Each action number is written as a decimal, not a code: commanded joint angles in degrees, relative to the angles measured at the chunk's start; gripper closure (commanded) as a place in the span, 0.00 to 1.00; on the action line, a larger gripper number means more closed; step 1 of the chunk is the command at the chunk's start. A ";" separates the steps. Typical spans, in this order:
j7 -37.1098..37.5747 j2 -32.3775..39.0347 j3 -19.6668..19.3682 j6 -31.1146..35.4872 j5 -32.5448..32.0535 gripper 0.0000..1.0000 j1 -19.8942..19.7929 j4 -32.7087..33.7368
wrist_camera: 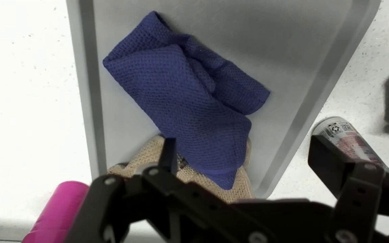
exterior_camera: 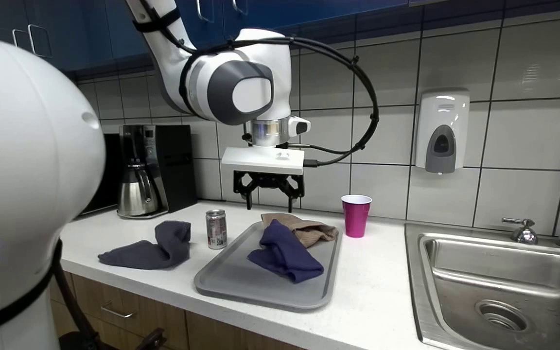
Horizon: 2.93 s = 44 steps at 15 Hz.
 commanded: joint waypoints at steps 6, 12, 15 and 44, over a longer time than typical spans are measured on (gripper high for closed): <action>-8.60 7.65 -3.01 4.85 6.19 0.00 6.14 2.08; -9.71 16.47 -2.28 9.97 8.63 0.00 8.55 6.31; -9.99 20.80 -1.52 11.67 9.62 0.00 8.65 8.76; -7.52 33.90 0.85 12.06 9.17 0.90 4.76 17.44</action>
